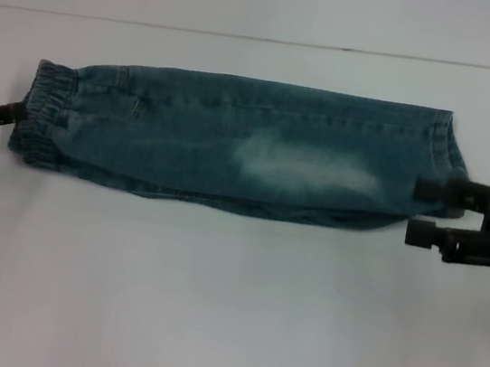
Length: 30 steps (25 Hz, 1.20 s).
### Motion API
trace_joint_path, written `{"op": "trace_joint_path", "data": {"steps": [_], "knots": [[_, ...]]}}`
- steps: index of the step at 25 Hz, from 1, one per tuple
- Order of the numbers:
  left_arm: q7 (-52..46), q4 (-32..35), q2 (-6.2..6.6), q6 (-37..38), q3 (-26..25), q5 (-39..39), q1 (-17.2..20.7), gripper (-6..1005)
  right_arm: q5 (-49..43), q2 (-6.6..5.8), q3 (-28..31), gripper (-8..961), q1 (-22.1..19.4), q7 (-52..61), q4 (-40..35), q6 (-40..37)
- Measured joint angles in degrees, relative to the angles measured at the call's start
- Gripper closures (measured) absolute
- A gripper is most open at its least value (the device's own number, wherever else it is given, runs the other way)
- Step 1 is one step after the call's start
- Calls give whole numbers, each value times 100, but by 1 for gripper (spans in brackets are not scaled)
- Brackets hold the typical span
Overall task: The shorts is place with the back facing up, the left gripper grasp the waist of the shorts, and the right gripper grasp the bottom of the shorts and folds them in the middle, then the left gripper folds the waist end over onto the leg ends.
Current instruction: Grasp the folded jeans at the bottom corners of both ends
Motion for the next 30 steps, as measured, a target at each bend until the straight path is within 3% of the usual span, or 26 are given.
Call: {"op": "trace_joint_path", "data": {"steps": [17,24,30], "knots": [[12,-226,-7,-1154,1377,376,-374,51,-197,63,7,25,44,34,213,63],[12,-433,-4,-1284,1483,512,-485,52,-216,118,-5,24,10,34,218,248],[19,-251,-55,-1229,1484,471,-416,124,-219,130,-3,25,14,32,218,301]]}}
